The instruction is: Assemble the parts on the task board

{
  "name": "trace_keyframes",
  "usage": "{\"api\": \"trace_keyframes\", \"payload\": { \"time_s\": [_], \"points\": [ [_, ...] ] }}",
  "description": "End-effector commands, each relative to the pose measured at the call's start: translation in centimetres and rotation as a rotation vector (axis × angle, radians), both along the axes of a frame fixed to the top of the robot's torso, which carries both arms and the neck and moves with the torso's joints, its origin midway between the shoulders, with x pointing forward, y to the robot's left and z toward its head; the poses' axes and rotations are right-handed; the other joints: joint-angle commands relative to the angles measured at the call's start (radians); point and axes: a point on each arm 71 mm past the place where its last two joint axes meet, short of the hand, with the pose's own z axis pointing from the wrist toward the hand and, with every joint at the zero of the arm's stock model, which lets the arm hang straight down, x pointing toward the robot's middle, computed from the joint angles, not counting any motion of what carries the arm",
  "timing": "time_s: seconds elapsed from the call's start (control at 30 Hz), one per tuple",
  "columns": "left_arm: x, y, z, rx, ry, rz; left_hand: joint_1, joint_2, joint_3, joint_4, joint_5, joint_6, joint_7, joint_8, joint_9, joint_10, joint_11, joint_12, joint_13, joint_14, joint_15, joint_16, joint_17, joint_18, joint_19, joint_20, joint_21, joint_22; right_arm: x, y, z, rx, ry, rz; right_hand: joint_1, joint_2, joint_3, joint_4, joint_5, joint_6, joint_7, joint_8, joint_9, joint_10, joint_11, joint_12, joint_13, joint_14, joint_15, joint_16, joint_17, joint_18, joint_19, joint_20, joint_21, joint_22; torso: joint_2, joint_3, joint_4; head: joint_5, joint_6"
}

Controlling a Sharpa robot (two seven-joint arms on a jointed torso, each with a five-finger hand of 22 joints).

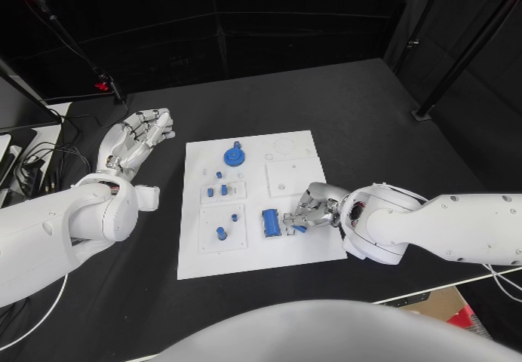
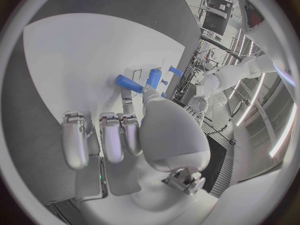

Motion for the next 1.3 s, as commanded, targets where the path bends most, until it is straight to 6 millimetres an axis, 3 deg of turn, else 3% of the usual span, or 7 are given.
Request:
{"api": "trace_keyframes", "payload": {
  "time_s": [0.03, 0.4, 0.5, 0.73, 0.9, 1.3],
  "points": [
    [-0.11, -0.14, 0.63, -0.026, -0.073, -0.017, 0.001, 0.013, -0.003, -0.002, 0.005, -0.007, 0.146, 0.006, -0.001, -0.004, -0.002, 0.005, -0.001, 0.002, -0.001, 0.006, -0.001, -0.015, -0.007, 0.000, -0.004, -0.001, -0.14, 0.24, -0.16, -0.016, 0.016, 0.025, -0.027, 0.005, -0.024, 0.000, -0.034, 0.003, 0.002, -0.009, -0.001, 0.106, 0.004, -0.003, 0.263, 0.106, 0.001, 0.002, 0.263, -0.007, 0.106, -0.001, 0.003, 0.263, 0.000, 0.0001, 0.0000, -0.001, 0.000],
    [-0.10, -0.14, 0.61, -0.025, -0.071, -0.017, 0.003, 0.015, -0.003, -0.002, 0.007, -0.007, 0.146, 0.007, -0.002, -0.005, -0.002, 0.007, -0.002, 0.002, -0.001, 0.007, -0.003, -0.015, -0.007, 0.000, -0.004, -0.001, -0.02, 0.36, -0.16, -0.011, 0.008, 0.021, -0.051, 0.021, -0.060, 0.000, -0.060, 0.011, 0.000, -0.014, 0.003, 0.106, 0.003, -0.003, 0.263, 0.106, 0.001, 0.002, 0.263, -0.007, 0.106, -0.001, 0.003, 0.263, 0.000, -0.0003, -0.0002, 0.001, 0.000],
    [-0.10, -0.14, 0.61, -0.025, -0.071, -0.017, 0.003, 0.015, -0.003, -0.002, 0.007, -0.007, 0.146, 0.007, -0.002, -0.005, -0.002, 0.007, -0.002, 0.002, -0.001, 0.007, -0.003, -0.015, -0.007, 0.000, -0.004, -0.001, 0.01, 0.35, -0.21, -0.014, 0.011, 0.021, -0.033, 0.029, -0.062, -0.004, -0.050, 0.016, -0.003, -0.015, 0.004, 0.106, 0.000, -0.003, 0.263, 0.106, -0.001, 0.002, 0.263, -0.007, 0.106, -0.002, 0.003, 0.263, 0.000, -0.0006, 0.0000, 0.000, 0.000],
    [-0.09, -0.18, 0.60, -0.025, -0.070, -0.018, 0.005, 0.016, -0.004, -0.002, 0.008, -0.008, 0.146, 0.008, -0.002, -0.005, -0.002, 0.008, -0.003, 0.002, -0.001, 0.008, -0.005, -0.015, -0.007, 0.000, -0.004, -0.001, 0.07, 0.42, -0.21, -0.025, 0.004, 0.032, 0.037, 0.023, -0.066, -0.019, -0.049, 0.027, -0.007, -0.019, 0.007, 0.106, -0.003, -0.003, 0.263, 0.106, -0.003, 0.002, 0.263, -0.007, 0.106, -0.004, 0.003, 0.263, -0.001, -0.0001, -0.0008, 0.000, 0.000],
    [-0.08, -0.20, 0.60, -0.025, -0.070, -0.018, 0.005, 0.016, -0.004, -0.002, 0.008, -0.008, 0.146, 0.008, -0.002, -0.005, -0.002, 0.008, -0.003, 0.002, -0.001, 0.008, -0.005, -0.015, -0.007, 0.000, -0.004, -0.001, 0.21, 0.42, -0.24, -0.033, -0.005, 0.037, 0.109, 0.039, -0.044, -0.041, -0.043, 0.049, -0.019, -0.021, 0.010, 0.106, -0.013, -0.003, 0.263, 0.106, -0.009, 0.002, 0.263, -0.007, 0.106, -0.009, 0.003, 0.263, 0.000, 0.0005, 0.0002, -0.002, 0.000],
    [-0.06, -0.25, 0.58, -0.025, -0.068, -0.019, 0.005, 0.016, -0.004, -0.002, 0.008, -0.008, 0.146, 0.008, -0.002, -0.005, -0.002, 0.008, -0.003, 0.002, -0.001, 0.008, -0.005, -0.015, -0.007, 0.000, -0.004, -0.001, 0.56, 0.48, -0.24, -0.031, -0.033, 0.035, 0.117, 0.050, -0.042, -0.031, -0.038, 0.066, -0.024, -0.023, 0.012, 0.106, -0.018, -0.003, 0.263, 0.106, -0.011, 0.002, 0.263, -0.007, 0.106, -0.011, 0.003, 0.263, 0.000, 0.0001, -0.0001, -0.002, 0.000]
  ]
}}
